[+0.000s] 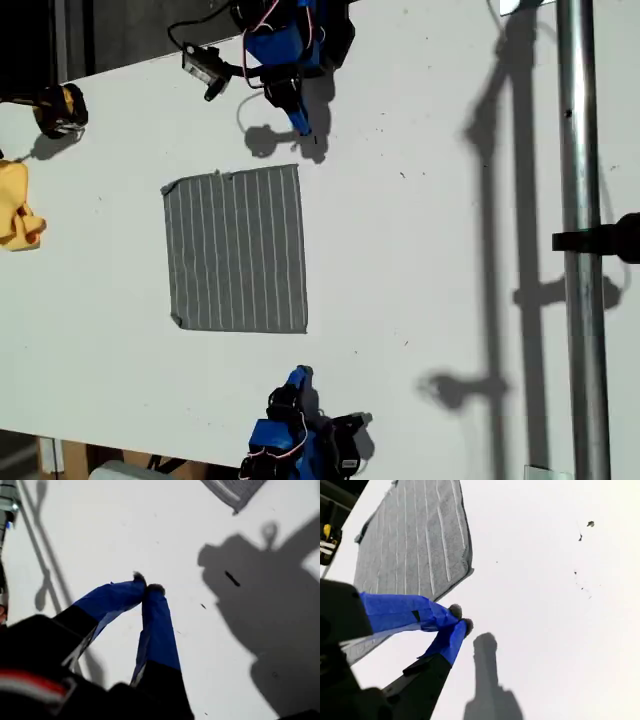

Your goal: Grasp corners of a towel and fold twice.

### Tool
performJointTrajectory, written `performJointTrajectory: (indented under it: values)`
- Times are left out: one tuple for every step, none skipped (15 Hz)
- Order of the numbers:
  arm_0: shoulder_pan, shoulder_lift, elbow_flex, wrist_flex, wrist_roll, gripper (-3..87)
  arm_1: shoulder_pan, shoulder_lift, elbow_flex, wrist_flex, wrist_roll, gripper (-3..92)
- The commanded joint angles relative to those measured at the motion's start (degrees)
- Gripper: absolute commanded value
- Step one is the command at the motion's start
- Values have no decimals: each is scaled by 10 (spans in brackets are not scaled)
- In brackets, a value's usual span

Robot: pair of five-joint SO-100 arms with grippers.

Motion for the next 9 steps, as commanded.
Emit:
performJointTrajectory:
  values:
    - [0,1,-2,5,-4,-23,1,-2,-98,-1,-25,-2]
    - [-2,1,-2,5,-4,-23,0,-15,-123,-3,-28,-2]
    - [-4,1,-2,5,-2,-23,0,-42,-145,-10,-30,-2]
    - [-4,1,-2,5,-2,-23,4,-85,-170,-24,-39,-2]
    - [-4,1,-2,5,-1,-23,9,-139,-201,-38,-47,-2]
    - [-3,1,-2,5,-1,-23,16,-202,-240,-47,-60,-2]
    - [-2,1,-2,5,-1,-23,25,-278,-289,-47,-82,-2]
    - [-2,1,-2,5,-2,-23,37,-357,-348,-40,-108,-2]
    - [-2,1,-2,5,-2,-23,53,-434,-410,-17,-126,-2]
